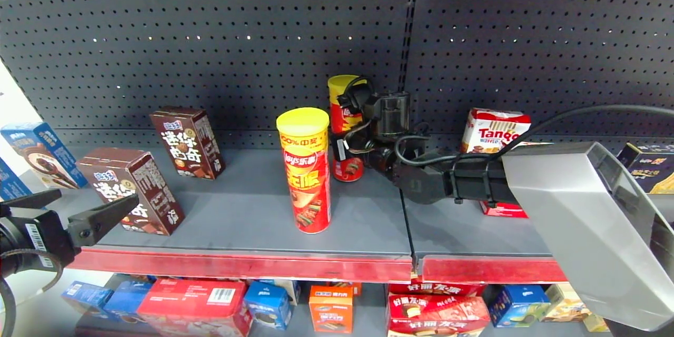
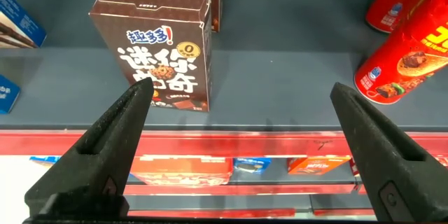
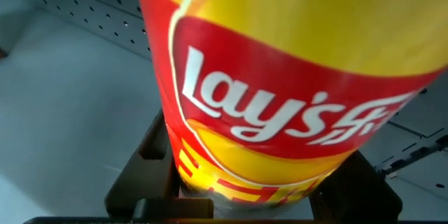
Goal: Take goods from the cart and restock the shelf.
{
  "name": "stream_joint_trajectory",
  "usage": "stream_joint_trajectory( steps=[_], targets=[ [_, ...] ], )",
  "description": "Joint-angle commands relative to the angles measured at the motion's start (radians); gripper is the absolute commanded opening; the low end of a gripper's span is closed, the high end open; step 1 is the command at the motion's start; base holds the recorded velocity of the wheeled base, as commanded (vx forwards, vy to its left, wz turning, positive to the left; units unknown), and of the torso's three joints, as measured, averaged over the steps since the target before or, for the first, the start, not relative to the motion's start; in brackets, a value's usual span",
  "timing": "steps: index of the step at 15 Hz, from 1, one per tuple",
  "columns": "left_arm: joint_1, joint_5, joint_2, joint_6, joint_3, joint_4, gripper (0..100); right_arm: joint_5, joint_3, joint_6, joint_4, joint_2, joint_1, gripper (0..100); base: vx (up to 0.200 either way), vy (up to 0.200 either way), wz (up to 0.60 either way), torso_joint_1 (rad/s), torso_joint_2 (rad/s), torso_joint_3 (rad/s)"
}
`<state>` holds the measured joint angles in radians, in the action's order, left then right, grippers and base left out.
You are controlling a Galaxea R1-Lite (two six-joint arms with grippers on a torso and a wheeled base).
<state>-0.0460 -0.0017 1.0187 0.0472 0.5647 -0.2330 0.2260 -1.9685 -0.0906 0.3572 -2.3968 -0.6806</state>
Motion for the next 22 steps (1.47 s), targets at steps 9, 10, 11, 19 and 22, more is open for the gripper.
stream_joint_trajectory(
  steps=[9,10,11,19,22],
  targets=[
    [0.000,0.000,0.001,0.000,0.000,0.000,100,0.016,-0.001,0.002,-0.001,0.011,-0.007,100,0.000,0.000,0.00,0.000,0.00,0.000],
    [0.000,0.000,0.001,0.000,0.000,0.000,100,0.018,0.000,0.002,-0.001,0.013,-0.007,100,0.000,0.000,0.00,0.000,0.00,0.000],
    [0.000,0.000,0.000,0.000,0.000,-0.002,100,0.018,0.011,0.002,-0.007,0.027,-0.010,100,0.000,0.000,0.00,0.000,0.00,0.000],
    [0.001,0.000,0.000,0.000,-0.002,-0.002,100,0.033,0.148,0.002,-0.015,0.122,-0.030,100,0.000,0.000,0.00,0.000,0.00,0.000],
    [0.001,0.000,0.001,0.000,0.001,-0.002,100,0.035,0.209,0.003,-0.011,0.159,-0.034,100,0.000,0.000,0.00,0.000,0.00,0.000]
  ],
)
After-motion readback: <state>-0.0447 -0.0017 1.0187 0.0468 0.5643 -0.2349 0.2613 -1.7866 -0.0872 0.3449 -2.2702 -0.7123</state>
